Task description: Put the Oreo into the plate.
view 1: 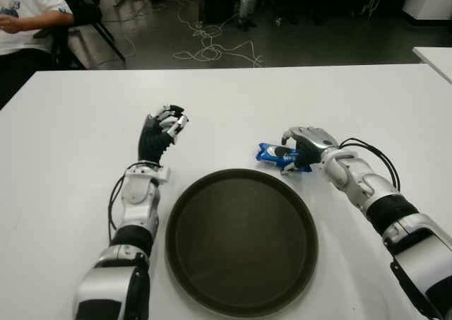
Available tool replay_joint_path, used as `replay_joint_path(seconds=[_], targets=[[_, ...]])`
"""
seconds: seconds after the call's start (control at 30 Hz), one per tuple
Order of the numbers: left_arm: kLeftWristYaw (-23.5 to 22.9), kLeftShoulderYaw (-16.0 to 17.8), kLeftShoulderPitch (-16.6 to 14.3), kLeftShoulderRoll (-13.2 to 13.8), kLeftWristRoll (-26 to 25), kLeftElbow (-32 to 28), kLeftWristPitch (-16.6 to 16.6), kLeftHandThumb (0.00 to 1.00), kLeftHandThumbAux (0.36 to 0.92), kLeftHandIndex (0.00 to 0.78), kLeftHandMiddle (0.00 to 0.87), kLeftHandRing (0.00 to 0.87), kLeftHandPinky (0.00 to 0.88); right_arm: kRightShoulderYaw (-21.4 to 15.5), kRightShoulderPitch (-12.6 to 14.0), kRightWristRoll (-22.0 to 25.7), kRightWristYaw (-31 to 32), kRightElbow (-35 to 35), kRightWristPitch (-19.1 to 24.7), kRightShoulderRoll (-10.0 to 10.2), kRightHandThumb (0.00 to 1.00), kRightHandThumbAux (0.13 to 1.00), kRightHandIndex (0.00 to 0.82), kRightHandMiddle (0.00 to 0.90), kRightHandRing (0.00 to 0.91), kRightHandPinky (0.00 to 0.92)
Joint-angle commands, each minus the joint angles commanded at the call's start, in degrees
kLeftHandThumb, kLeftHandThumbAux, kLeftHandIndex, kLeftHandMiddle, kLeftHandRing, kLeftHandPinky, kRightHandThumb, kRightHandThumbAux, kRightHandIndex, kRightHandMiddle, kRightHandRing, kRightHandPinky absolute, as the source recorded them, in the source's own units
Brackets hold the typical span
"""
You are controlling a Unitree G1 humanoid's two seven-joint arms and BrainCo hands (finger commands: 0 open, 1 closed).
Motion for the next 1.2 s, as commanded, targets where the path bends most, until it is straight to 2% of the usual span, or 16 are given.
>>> replay_joint_path(seconds=[0.13,0.3,0.53,0.83,1.2], targets=[[0.2,-0.1,0.2,-0.2,-0.2,-0.5,0.4,0.856,0.663,0.409,0.524,0.827,0.819,-0.3,0.2,0.2,-0.4,-0.8,0.4,-0.4,0.000,0.679,0.431,0.484,0.531,0.512],[0.3,-0.2,0.4,-0.5,-0.4,-1.3,1.3,0.857,0.664,0.409,0.523,0.827,0.816,-0.7,0.4,0.5,-1.3,-1.9,0.2,-1.2,0.003,0.687,0.464,0.545,0.590,0.566],[1.4,-0.4,0.7,-0.5,0.1,-2.0,2.1,0.857,0.663,0.409,0.525,0.830,0.819,-1.3,0.7,0.8,-2.3,-2.7,1.3,-1.3,0.033,0.705,0.476,0.570,0.599,0.563],[1.5,-0.4,0.9,-0.7,-0.1,-2.7,2.6,0.857,0.663,0.410,0.523,0.817,0.811,-2.3,1.0,1.6,-2.6,-3.4,2.2,-1.2,0.053,0.747,0.520,0.636,0.667,0.649],[1.8,-0.7,1.1,-0.8,0.2,-3.2,2.4,0.856,0.664,0.409,0.525,0.823,0.819,-2.9,1.1,1.5,-2.0,-4.3,3.1,-1.6,0.043,0.756,0.494,0.632,0.670,0.643]])
